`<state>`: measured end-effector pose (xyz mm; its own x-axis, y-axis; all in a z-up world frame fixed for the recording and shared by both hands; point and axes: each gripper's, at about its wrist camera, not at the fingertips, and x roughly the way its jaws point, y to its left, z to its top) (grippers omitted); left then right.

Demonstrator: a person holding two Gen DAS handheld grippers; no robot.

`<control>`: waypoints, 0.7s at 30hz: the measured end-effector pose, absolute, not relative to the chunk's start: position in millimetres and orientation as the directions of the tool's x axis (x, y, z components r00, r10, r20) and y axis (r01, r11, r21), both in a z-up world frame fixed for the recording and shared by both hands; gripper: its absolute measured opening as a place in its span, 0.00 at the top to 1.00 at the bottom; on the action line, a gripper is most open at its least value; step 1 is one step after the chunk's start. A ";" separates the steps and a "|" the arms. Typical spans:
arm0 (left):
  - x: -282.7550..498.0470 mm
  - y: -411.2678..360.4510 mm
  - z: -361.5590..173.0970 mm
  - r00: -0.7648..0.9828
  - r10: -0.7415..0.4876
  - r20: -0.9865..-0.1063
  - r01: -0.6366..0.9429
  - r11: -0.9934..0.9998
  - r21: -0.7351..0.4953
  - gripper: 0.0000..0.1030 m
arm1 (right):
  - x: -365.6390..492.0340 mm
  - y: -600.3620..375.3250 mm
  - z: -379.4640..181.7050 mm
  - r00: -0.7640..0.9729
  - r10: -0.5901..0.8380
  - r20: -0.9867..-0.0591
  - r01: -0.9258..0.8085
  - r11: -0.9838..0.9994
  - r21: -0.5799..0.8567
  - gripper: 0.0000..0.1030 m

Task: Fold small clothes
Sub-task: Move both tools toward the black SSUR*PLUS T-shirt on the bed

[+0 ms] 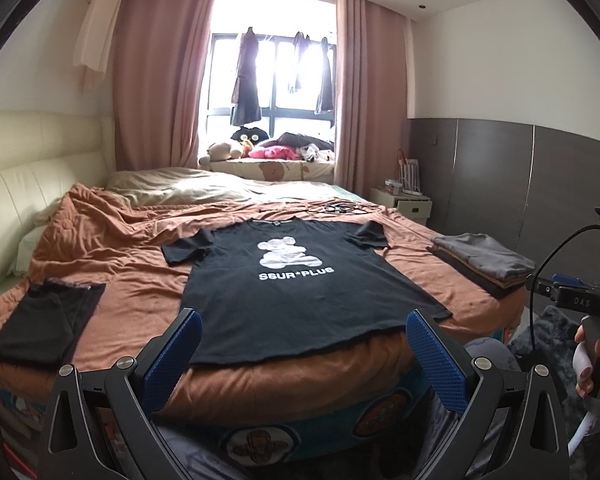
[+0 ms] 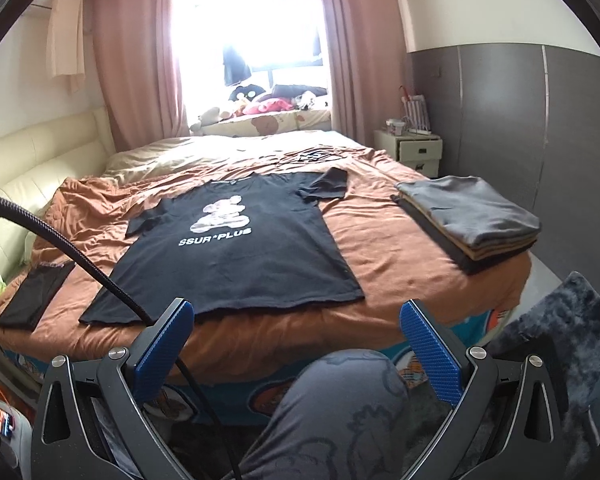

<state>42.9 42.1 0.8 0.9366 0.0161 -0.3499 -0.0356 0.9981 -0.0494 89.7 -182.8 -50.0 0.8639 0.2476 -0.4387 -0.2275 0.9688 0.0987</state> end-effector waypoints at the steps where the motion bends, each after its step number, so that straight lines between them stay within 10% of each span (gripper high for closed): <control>1: 48.7 45.8 1.0 0.936 0.020 -0.351 -0.038 0.998 -0.045 0.00 | 95.7 -180.6 -49.6 0.864 0.244 -0.441 -0.227 0.970 0.093 0.00; 21: 150.7 130.7 -12.1 0.901 0.068 -0.429 -0.117 0.989 -0.088 0.00 | 213.2 -89.0 -46.0 0.845 0.180 -0.503 -0.208 0.978 0.001 0.00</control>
